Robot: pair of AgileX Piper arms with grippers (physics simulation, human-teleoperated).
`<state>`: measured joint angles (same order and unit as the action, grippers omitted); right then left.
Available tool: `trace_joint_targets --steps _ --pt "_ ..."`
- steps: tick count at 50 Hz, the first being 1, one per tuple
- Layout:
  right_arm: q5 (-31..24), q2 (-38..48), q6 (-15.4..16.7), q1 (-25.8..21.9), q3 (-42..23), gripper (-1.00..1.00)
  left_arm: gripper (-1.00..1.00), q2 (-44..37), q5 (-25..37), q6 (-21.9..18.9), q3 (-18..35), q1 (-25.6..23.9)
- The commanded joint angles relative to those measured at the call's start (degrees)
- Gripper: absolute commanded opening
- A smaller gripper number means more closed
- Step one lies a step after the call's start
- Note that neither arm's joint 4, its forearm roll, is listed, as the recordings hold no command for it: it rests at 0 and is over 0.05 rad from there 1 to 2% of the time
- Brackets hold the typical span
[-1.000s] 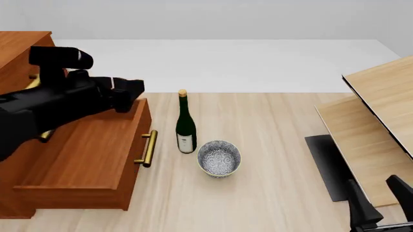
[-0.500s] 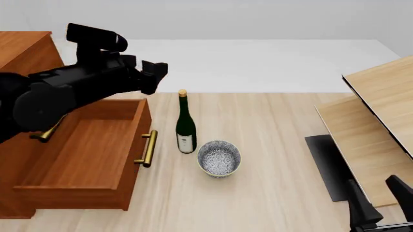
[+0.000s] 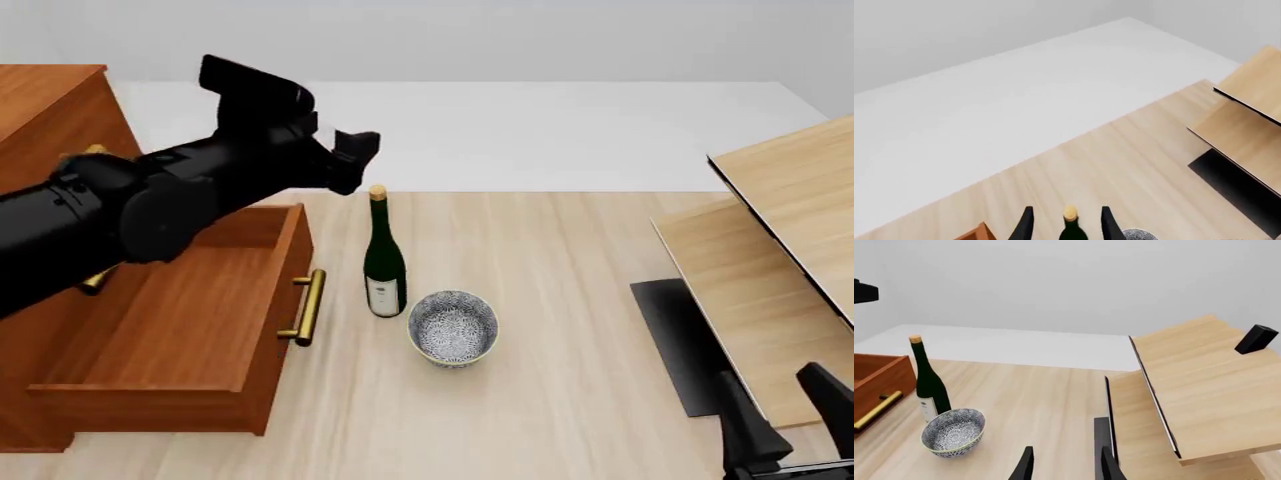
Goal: Put the wine bottle in the bottom drawer of the cabinet.
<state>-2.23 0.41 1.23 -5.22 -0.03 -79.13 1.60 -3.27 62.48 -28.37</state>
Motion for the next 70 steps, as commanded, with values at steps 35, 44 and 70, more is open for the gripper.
trace_joint_targets --steps 35,44,70 --pt "0.07 0.07 -0.77 0.21 0.0 1.0 1.0 -8.1 -9.07 -0.02 -3.13 -0.68" --pt "-0.02 0.0 -0.78 0.24 0.01 1.0 1.0 -9.49 -10.57 0.29 -4.14 -0.94" --pt "0.06 -0.03 -1.58 0.54 0.01 1.0 1.0 -12.82 -13.95 0.88 -5.43 -1.2"
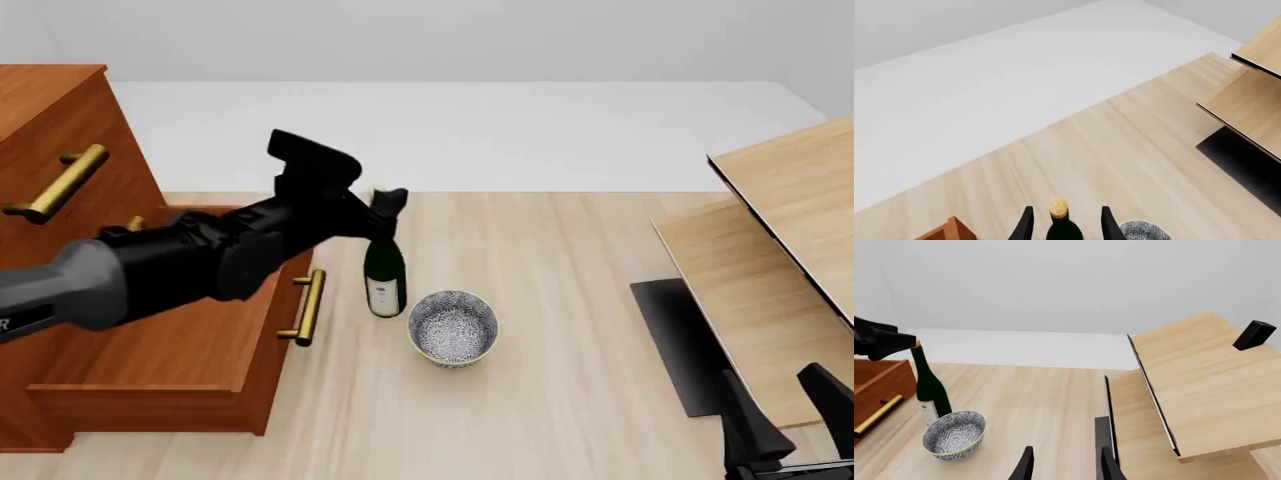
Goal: Put the wine bottle in the bottom drawer of the cabinet.
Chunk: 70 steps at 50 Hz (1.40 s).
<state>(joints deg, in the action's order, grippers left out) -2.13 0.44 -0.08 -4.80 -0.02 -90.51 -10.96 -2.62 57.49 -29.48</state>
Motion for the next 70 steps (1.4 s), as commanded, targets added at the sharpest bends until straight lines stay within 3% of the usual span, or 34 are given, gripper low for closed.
trace_joint_targets --steps 1,70 --pt "-0.04 -0.06 -0.28 0.12 0.0 1.0 1.0 -1.52 -1.45 0.33 -0.46 -0.08" --pt "0.36 0.0 -1.82 0.7 0.0 1.0 1.0 -8.95 -7.51 1.77 -2.22 0.31"
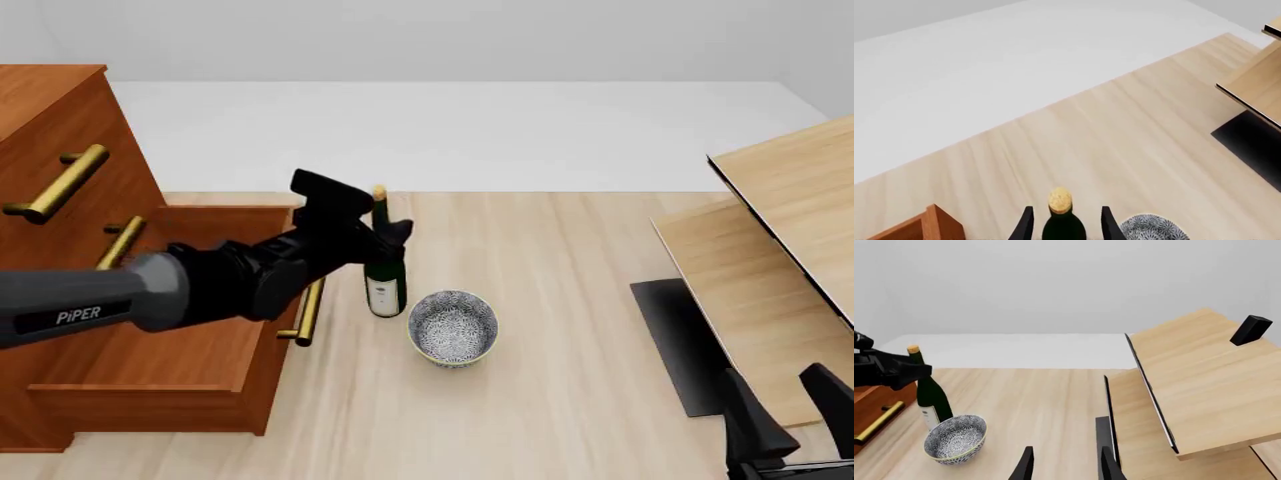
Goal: Put the wine bottle in the bottom drawer of the cabinet.
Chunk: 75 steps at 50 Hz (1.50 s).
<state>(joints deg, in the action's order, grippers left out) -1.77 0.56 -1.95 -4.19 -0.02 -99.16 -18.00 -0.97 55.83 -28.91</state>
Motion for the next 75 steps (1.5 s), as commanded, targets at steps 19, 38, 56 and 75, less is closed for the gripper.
trace_joint_targets --steps 19,38,56,75 --pt "0.16 -0.01 0.14 0.07 0.0 1.0 -1.0 1.7 0.36 -0.62 -0.88 0.52" --pt "0.02 -0.18 0.31 -0.05 0.0 1.0 -1.0 8.64 4.87 -3.58 0.05 0.84" --pt "-0.09 -0.19 1.55 -0.72 0.0 1.0 -1.0 22.63 14.57 -1.48 2.22 2.86" --pt "-0.37 -0.16 2.86 -1.17 0.0 1.0 -1.0 40.08 26.35 -4.62 4.54 5.94"
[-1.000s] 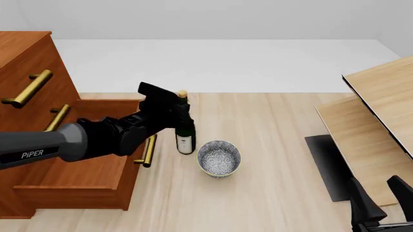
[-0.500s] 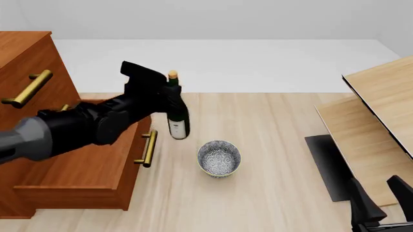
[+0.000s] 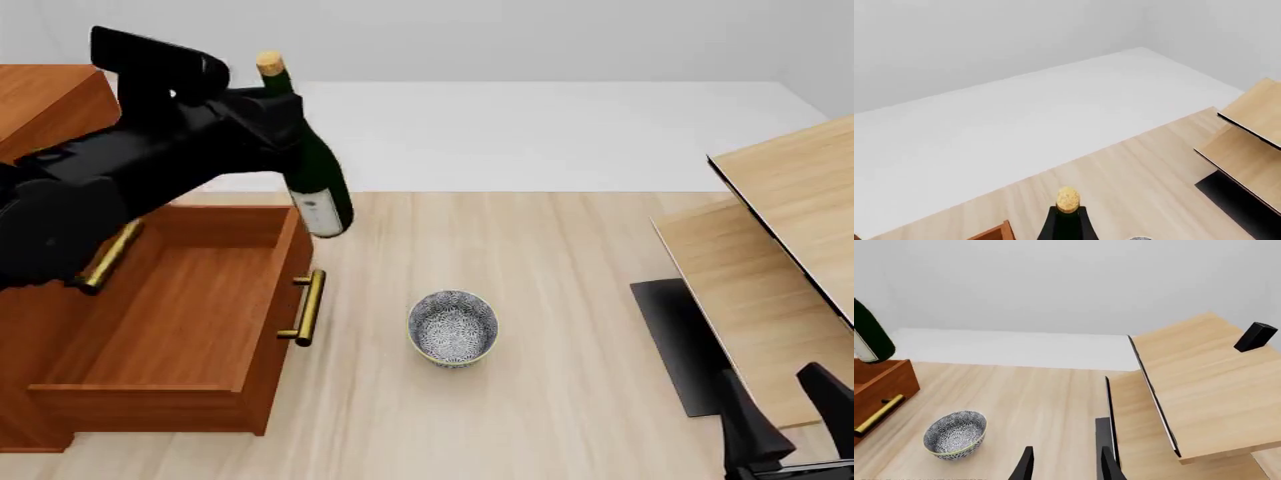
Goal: Put the wine bottle in the bottom drawer of the cabinet.
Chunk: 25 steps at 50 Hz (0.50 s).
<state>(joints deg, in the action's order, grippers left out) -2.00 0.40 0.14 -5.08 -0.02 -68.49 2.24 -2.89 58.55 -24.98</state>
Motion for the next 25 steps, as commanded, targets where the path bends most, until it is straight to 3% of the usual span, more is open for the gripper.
trace_joint_targets --steps 1,14,25 --pt "-0.2 -0.04 0.86 -0.34 0.0 1.0 -1.0 9.88 7.54 -1.45 2.42 1.81" --pt "-0.28 0.02 1.07 -0.38 0.0 1.0 -1.0 16.83 16.62 -3.79 3.83 3.73" --pt "-0.26 0.04 0.99 -0.3 0.0 1.0 -1.0 20.93 24.02 -3.34 5.64 7.0"
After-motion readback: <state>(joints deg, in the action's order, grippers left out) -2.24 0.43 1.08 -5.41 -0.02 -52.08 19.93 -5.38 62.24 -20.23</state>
